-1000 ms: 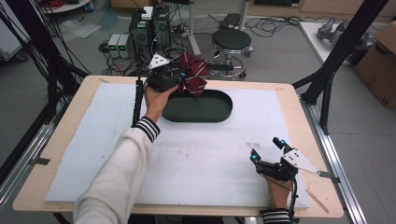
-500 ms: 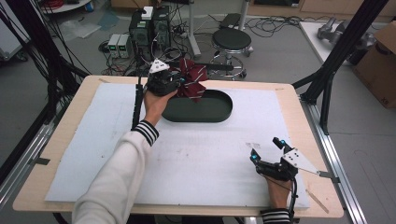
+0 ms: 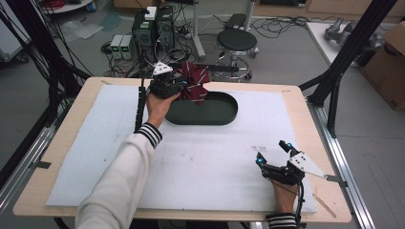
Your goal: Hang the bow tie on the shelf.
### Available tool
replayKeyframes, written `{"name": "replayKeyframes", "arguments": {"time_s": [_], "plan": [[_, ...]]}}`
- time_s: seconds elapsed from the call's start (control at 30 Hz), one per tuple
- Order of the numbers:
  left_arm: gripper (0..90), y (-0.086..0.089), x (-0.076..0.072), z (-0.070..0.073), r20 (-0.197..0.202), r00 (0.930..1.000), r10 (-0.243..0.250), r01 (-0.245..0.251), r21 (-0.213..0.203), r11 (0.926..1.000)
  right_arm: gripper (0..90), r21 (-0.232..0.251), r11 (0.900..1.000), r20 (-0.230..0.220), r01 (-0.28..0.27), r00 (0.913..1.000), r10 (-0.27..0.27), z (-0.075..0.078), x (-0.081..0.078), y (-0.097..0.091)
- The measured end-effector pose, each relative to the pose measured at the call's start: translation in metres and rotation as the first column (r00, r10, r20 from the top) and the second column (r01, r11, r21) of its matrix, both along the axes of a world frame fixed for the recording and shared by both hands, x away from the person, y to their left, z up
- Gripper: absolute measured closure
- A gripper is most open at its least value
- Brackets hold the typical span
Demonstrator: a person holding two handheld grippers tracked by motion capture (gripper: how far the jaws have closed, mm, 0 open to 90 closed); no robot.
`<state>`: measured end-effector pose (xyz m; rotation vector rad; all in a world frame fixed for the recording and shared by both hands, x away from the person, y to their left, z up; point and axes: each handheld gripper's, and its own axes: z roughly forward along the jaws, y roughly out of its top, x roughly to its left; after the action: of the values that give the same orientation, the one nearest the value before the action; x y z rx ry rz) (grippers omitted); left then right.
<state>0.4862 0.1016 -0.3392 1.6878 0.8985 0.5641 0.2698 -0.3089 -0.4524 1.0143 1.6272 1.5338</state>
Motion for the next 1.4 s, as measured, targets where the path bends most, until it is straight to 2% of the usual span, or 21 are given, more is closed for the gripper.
{"name": "replayKeyframes", "arguments": {"time_s": [0.1,0.23,0.47,0.63,0.9,1.07,1.23,1.4], "plan": [[74.5,0.001,0.002,-0.001,-0.005,0.9999,0.01,-0.01,0.01,0.9999,2.3,0.001,1.0,0.0,0.0,1.0,0.0,0.0,0.0,0.0],[74.0,0.002,0.004,-0.004,-0.02,0.9995,0.024,-0.024,0.004,0.9997,2.2,0.0,1.0,0.0,0.0,1.0,0.0,0.0,0.0,0.0],[73.5,0.001,0.005,-0.004,-0.025,0.9992,0.031,-0.031,0.001,0.9995,2.2,0.001,1.0,-0.001,0.001,1.0,-0.001,0.0,0.0,0.0],[73.6,0.001,0.008,-0.005,-0.027,0.9988,0.042,-0.041,0.016,0.999,2.3,0.001,1.0,-0.001,0.002,1.0,-0.002,0.0,0.0,0.0],[71.7,-0.001,0.012,0.001,-0.025,0.9987,0.044,-0.043,0.033,0.9985,2.2,0.004,1.0,-0.008,0.002,1.0,-0.002,0.0,0.0,0.0],[62.8,0.0,0.012,-0.002,-0.051,0.9971,0.058,-0.055,0.041,0.9976,2.2,0.001,1.0,-0.006,0.001,1.0,-0.001,0.0,0.0,0.0],[42.2,0.001,0.009,-0.004,-0.044,0.9981,0.043,-0.041,0.038,0.9984,2.3,0.002,1.0,-0.007,0.002,1.0,-0.002,0.0,0.0,0.0],[26.9,0.0,0.004,-0.009,-0.035,0.9993,-0.012,0.014,0.052,0.9986,2.2,-0.009,1.0,-0.002,0.0,1.0,0.0,0.0,-0.001,0.001]]}}
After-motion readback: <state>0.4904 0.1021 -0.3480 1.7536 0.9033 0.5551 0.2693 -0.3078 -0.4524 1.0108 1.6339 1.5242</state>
